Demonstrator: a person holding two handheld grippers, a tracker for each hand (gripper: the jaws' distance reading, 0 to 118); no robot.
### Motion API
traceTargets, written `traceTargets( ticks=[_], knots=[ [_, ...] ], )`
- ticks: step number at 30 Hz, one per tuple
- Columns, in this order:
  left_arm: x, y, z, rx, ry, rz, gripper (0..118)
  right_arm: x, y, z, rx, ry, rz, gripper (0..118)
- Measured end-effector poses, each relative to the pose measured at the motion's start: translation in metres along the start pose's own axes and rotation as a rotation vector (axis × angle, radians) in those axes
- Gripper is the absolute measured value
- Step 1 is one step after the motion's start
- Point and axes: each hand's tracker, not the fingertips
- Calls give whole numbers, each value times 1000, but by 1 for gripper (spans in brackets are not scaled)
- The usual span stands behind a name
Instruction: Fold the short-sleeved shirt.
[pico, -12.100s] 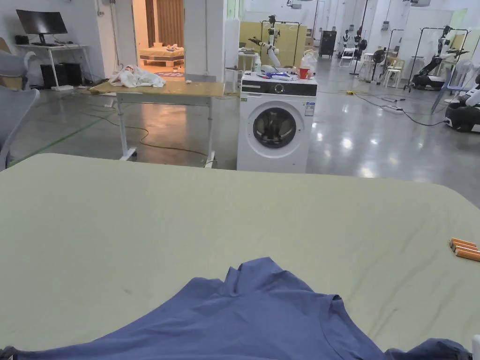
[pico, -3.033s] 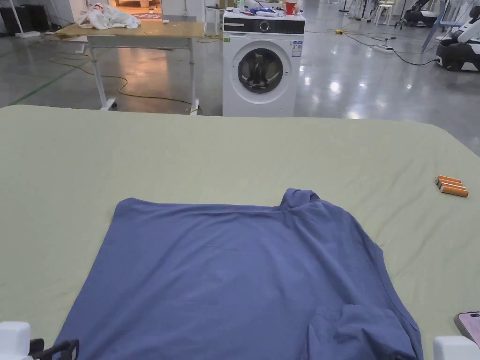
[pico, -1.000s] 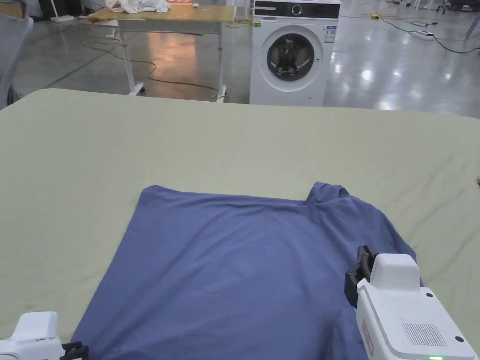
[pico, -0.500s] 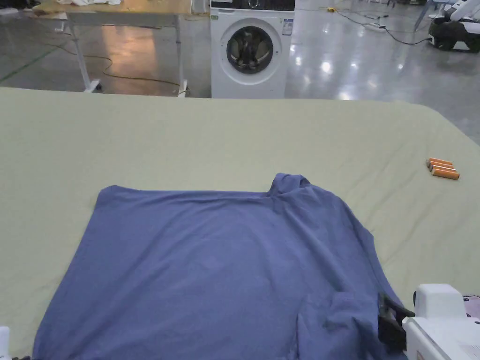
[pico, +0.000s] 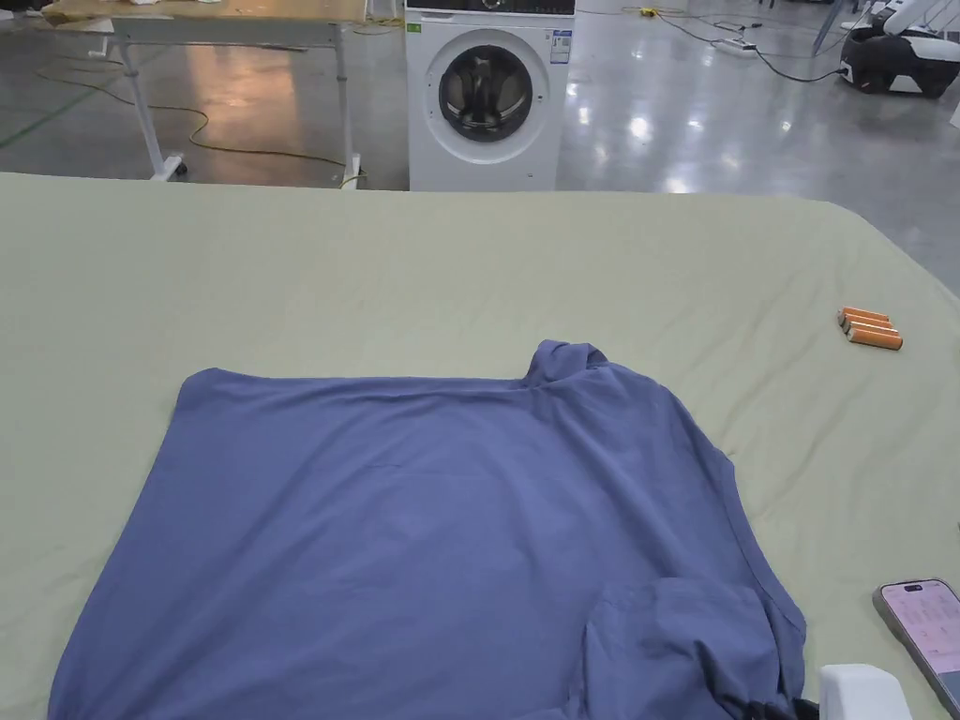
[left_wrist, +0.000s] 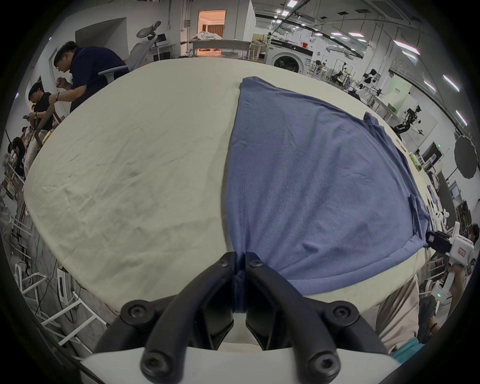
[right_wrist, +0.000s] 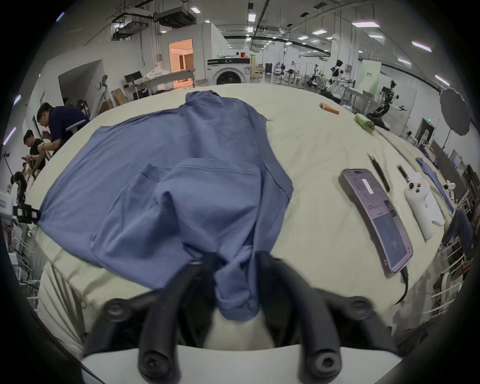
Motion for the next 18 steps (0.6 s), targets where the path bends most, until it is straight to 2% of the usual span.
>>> traceTargets(
  ticks=[2,5,12,18],
  knots=[
    [0,0,-1,-1,-2,-1,3,1,2,1,-11,38,-13,9],
    [0,1,0,-1,-2,-5,3,-2,4,7,-24,15,29,7],
    [1,4,14,48,-8,-29,3,1,24,28,-7,-16,13,7],
    [7,31,30,211,-25,-63,3,-14,57,41,72,-23,37,6]
  ],
)
